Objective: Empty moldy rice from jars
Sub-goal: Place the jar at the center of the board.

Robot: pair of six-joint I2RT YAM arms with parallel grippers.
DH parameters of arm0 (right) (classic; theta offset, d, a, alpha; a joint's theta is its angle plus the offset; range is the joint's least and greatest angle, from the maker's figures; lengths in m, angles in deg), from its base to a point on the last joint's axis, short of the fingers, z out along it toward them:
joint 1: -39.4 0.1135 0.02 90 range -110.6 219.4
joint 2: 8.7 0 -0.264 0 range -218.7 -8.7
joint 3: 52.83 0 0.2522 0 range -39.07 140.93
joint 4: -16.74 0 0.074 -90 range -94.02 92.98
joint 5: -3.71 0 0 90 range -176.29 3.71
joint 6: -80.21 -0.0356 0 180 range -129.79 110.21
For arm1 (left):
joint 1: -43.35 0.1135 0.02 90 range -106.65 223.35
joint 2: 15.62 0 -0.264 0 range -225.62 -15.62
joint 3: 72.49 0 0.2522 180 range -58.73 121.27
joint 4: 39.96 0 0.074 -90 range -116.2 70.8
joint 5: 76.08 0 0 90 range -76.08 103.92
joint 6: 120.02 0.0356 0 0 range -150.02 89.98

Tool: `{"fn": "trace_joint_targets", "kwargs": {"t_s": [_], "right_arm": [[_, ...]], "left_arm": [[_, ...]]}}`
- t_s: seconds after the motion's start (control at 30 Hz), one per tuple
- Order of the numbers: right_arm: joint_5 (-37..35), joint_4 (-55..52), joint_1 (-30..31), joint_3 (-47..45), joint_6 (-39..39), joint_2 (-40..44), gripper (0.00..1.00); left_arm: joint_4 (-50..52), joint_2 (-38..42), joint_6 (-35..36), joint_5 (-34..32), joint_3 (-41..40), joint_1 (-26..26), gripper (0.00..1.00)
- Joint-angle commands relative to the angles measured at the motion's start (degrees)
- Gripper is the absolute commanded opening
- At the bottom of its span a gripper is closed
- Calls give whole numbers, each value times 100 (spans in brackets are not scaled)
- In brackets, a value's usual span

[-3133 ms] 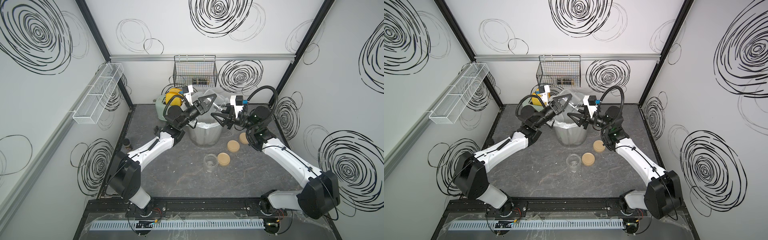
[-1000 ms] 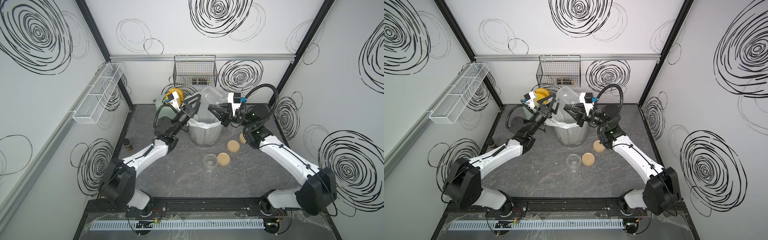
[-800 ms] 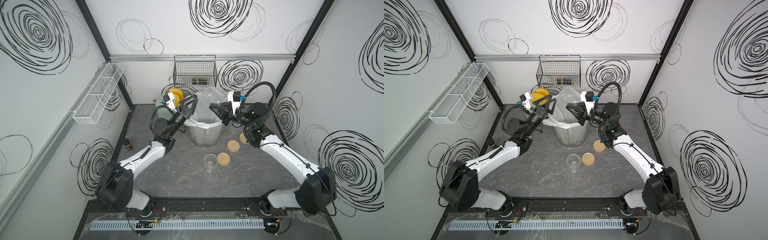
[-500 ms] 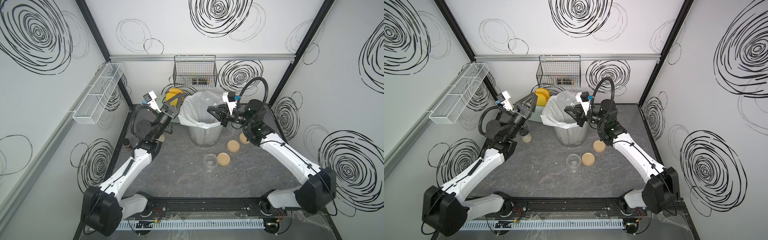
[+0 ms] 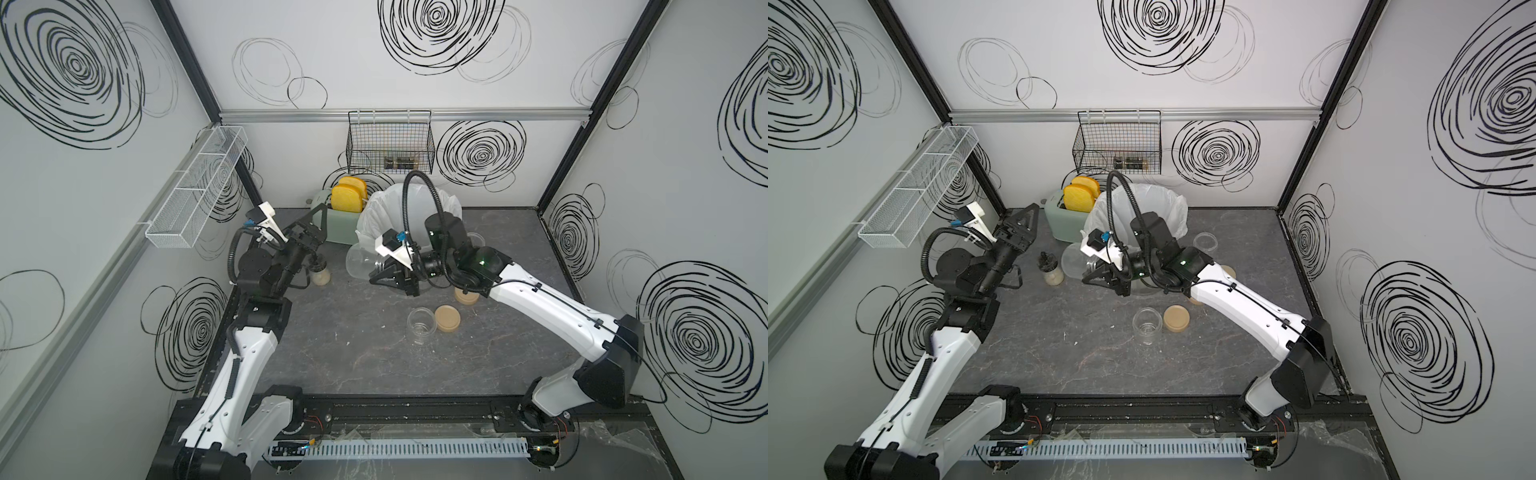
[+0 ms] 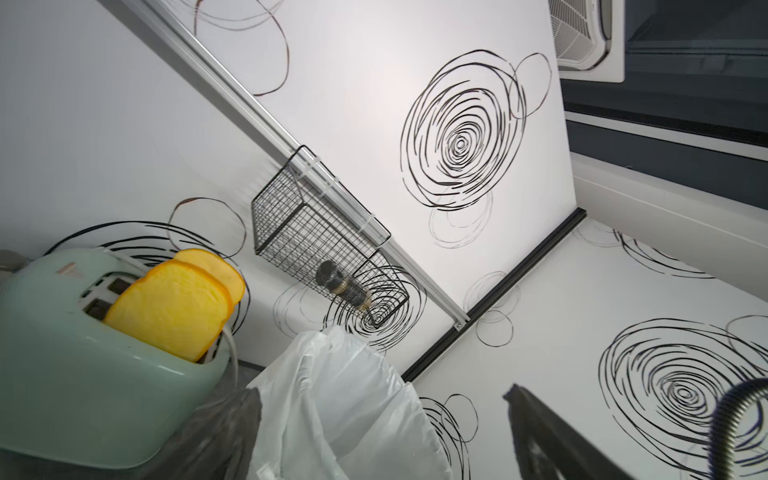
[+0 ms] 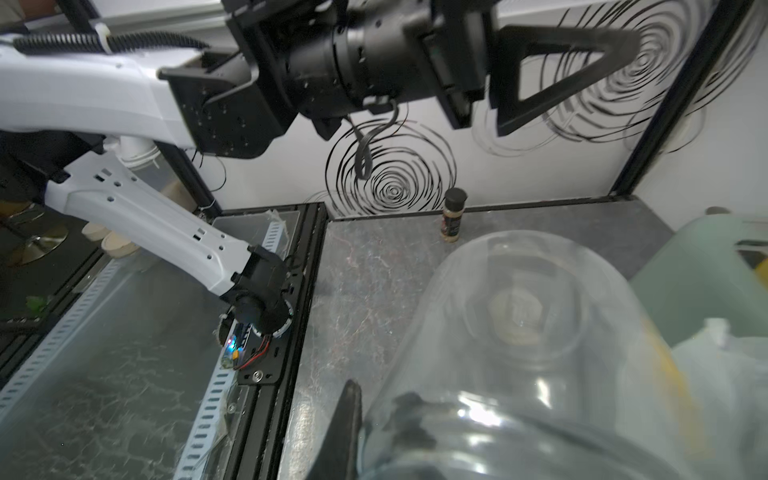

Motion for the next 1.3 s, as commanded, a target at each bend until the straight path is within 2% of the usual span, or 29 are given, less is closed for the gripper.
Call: {"fn": "trace_joint_targets", "kwargs": {"t_s": [0.0, 0.3, 0.67, 1.03, 1.27], "right_arm": [[-432, -983, 298, 317, 750, -185, 0], [-1037, -2117, 908, 574, 1173, -936, 0], [-1914, -3507, 1123, 1379, 1347, -2181, 0], [-2385, -3691, 1168, 1483, 1210, -2572, 0], [-2384, -3761, 1168, 1524, 1187, -2733, 0]], "left_arm": [[148, 218, 137, 139, -104, 209, 96], [273, 311, 154, 206, -205, 320, 96], [306, 387, 170, 180, -311, 332, 96], [297, 352, 205, 175, -354, 341, 96], [272, 334, 203, 187, -381, 350, 96]]}}
